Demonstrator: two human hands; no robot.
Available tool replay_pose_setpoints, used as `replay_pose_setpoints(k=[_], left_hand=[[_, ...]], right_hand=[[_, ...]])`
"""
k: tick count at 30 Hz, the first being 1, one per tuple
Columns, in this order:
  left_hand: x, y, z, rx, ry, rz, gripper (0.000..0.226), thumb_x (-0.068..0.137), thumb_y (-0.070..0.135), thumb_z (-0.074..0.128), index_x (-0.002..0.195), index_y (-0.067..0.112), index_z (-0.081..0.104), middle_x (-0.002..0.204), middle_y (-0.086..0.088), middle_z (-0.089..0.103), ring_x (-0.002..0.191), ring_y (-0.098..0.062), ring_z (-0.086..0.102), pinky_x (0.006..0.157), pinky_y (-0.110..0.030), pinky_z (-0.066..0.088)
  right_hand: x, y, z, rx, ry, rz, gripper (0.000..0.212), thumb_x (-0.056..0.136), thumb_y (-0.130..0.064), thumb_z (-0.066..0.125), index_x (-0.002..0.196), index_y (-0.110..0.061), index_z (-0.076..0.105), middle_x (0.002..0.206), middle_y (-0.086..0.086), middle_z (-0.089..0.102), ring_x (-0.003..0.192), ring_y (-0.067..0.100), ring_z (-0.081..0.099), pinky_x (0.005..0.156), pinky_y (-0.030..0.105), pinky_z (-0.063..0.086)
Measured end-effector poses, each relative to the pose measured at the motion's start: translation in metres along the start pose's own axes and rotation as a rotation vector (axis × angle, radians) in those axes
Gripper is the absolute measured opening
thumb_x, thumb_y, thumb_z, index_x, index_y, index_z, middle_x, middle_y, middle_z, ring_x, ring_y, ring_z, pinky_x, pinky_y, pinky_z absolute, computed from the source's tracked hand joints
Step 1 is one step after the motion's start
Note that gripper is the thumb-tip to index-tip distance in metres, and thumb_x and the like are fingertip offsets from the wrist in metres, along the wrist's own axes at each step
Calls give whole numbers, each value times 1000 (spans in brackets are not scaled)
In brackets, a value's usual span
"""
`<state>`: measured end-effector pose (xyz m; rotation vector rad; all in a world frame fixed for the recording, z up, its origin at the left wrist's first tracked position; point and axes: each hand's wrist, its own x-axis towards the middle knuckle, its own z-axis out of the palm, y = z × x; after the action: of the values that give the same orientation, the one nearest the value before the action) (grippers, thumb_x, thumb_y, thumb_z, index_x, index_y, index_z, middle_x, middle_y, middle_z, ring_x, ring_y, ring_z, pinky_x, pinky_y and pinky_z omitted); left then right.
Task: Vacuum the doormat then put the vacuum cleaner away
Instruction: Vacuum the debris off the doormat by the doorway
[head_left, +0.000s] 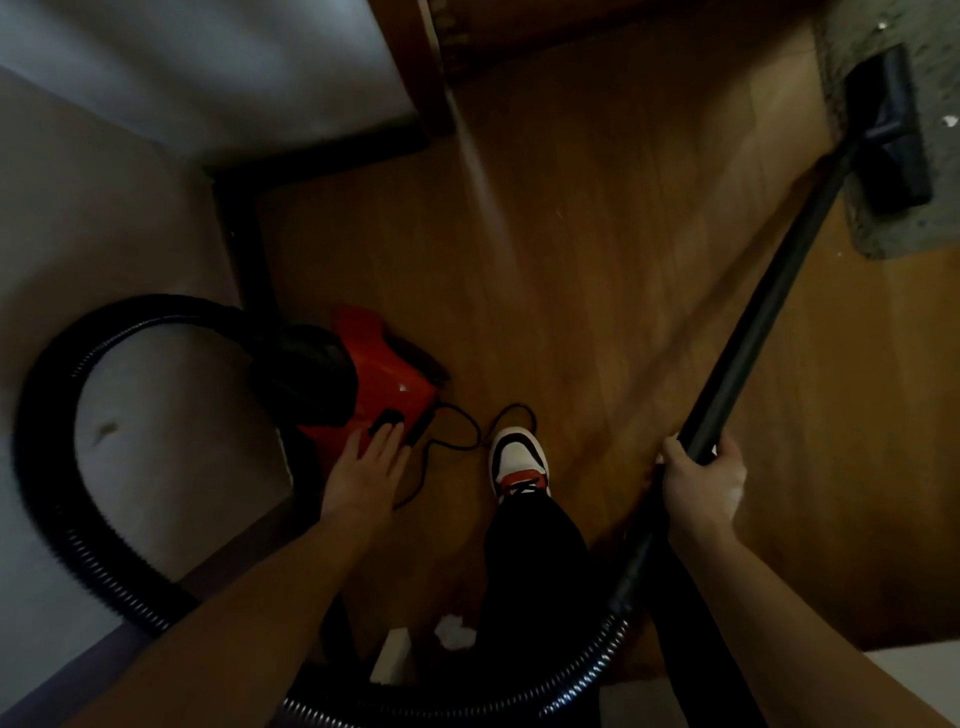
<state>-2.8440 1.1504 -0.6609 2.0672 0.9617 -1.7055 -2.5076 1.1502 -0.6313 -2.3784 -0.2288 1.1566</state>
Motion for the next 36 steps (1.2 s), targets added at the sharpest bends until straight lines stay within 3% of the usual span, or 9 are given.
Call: replay_pose_setpoints(k=[8,13,21,28,33,35,36], left_hand=[[11,-8,27,64,-37,-72,88,99,58,35,156,15,-17,160,-17,-31,153,-31,-15,121,-55,6],[16,-12,25,62,28,-39,88,101,55,32,155,10,-20,159,-17,-32,152,-30,-16,122,-52,6],[23,-15,34,45,89,4,89,99,52,30,151,3,-22,158,-20,-31,152,-32,-18,123,-50,0],[18,-8,29,-27,28,-9,91,98,54,32,150,6,-25,155,-22,-35,151,-34,-20,123,-50,3],[-3,10,-25,-432,18,13,93,94,60,34,154,19,-24,162,-11,-28,153,-27,-15,123,-51,4],[-13,21,-64,-766,55,43,85,97,56,40,159,21,-7,167,-4,-14,154,-26,-1,122,-47,16],[-20,27,-89,-986,54,67,76,99,53,43,159,21,10,167,-1,4,153,-24,11,119,-42,24]], right_hand=[[0,8,13,40,-15,-28,20,94,-11,63,104,-23,51,73,13,63,53,24,62,51,33,53],[2,11,13,61,-29,-27,23,95,-9,61,112,-19,51,71,13,62,53,24,62,52,35,54],[6,14,16,78,-55,-28,18,96,-7,59,109,-16,51,72,11,59,52,21,61,48,31,52],[6,14,17,110,-56,-30,22,96,-6,59,113,-16,51,71,6,58,48,16,61,49,32,53],[-4,-2,3,127,-64,14,21,95,-7,60,111,-17,53,67,4,59,49,17,61,52,35,55],[-8,-12,-7,124,-74,33,21,96,-7,60,114,-16,53,69,5,61,48,17,62,50,33,55],[-9,-17,-12,118,-79,46,23,96,-8,61,116,-15,52,72,7,63,49,17,63,49,31,54]])
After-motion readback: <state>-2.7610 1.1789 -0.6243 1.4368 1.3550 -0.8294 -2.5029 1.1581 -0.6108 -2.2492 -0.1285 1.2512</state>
